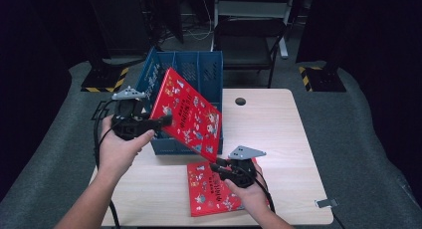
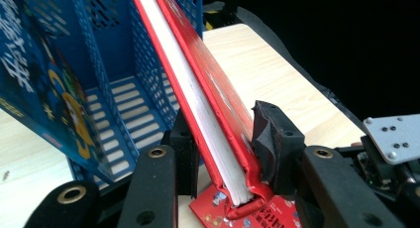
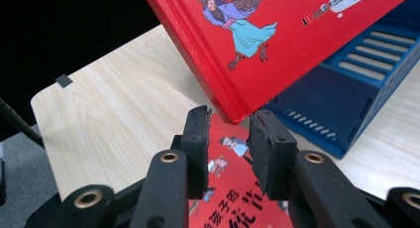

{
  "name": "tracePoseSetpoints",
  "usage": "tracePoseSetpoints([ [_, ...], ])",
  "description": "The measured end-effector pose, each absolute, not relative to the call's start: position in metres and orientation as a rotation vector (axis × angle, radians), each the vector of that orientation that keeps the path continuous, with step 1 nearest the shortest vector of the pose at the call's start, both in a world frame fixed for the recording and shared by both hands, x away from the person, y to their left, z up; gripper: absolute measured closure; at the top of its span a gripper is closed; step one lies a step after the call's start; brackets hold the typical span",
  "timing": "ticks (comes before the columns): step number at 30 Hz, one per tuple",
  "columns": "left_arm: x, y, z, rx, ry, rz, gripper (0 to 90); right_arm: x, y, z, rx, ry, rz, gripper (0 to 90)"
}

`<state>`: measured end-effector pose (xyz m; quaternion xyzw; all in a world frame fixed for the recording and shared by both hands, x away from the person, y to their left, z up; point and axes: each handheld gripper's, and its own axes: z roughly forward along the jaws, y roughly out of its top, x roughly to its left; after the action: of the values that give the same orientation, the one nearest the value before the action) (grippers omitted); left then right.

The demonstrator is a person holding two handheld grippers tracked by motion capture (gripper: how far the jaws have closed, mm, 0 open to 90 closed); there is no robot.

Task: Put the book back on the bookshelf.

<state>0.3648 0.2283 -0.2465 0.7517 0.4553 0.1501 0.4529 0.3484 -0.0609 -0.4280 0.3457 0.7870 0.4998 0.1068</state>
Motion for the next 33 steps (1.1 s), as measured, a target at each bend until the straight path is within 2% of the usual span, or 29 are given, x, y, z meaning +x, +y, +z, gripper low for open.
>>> tracePoseSetpoints([
  [9,0.372,0.234,-0.238,1.816,1.149,0.377,68.0,0.361,-0.047,-0.422,0.981,2.328,1.457,69.5],
  [20,0.388,0.241,-0.238,1.778,1.244,0.371,68.1,0.375,-0.038,-0.422,1.007,2.322,1.468,69.5],
  [33,0.391,0.244,-0.230,1.778,1.245,0.405,71.1,0.384,-0.018,-0.421,0.966,2.349,1.440,69.7],
])
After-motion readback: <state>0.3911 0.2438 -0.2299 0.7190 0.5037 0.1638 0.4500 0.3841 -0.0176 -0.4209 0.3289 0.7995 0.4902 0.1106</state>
